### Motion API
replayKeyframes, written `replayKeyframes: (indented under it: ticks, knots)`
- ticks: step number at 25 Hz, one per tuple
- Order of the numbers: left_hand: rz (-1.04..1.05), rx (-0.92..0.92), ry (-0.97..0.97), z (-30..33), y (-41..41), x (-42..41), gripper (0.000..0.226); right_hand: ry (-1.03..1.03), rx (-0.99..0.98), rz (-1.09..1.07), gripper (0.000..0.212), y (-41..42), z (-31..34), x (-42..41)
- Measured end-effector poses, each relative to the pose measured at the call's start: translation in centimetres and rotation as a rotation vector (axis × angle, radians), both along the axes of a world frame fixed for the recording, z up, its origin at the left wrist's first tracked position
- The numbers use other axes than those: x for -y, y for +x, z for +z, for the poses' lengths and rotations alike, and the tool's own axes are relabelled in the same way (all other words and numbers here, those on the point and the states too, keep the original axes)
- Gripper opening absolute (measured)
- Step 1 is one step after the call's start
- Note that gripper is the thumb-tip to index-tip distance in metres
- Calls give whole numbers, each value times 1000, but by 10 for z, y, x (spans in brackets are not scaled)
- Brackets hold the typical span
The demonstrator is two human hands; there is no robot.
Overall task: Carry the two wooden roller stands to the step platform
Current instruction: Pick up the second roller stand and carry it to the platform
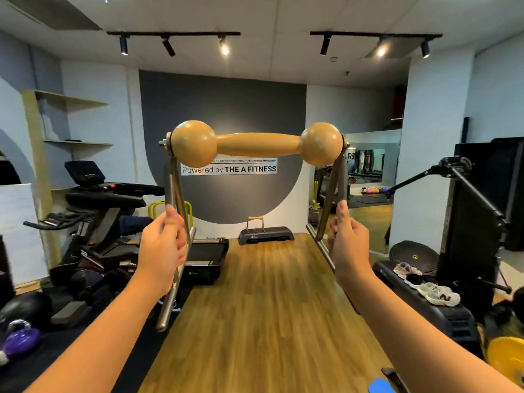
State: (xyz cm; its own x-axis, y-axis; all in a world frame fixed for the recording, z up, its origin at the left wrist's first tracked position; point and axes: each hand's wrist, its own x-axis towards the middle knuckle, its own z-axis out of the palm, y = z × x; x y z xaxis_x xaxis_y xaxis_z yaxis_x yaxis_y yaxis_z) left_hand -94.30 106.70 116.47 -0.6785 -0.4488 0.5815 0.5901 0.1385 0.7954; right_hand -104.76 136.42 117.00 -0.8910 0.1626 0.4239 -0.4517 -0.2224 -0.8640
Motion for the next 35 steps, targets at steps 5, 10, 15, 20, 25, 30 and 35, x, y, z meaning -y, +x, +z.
replayKeyframes:
  ticks: [5, 10, 15, 20, 25, 30, 35]
  knots:
    - [-37, 20, -37, 0, -132, 57, 50, 73, 24, -74, 46, -124, 0, 52]
    - [-75, 21, -15, -10, -273, 88, 48, 112, 54, -113, 33, -274, -18, 80]
    - [-23, 42, 84, -6, -429, 105, 50, 154, 92, -17, 41, -443, -1, 104]
    - [2, 62, 119, -3, -575, 131, 48, 169, 71, -25, 42, -581, 16, 130]
    - [1, 58, 78, -4, -694, 164, 55, 154, 90, 3, 41, -696, 5, 155]
    - [-36, 56, 90, -28, -867, 219, 49, 164, 98, -3, 45, -864, -15, 207]
    - [-100, 81, 61, -27, -1017, 278, 50, 160, 99, -76, 46, -1002, -22, 261]
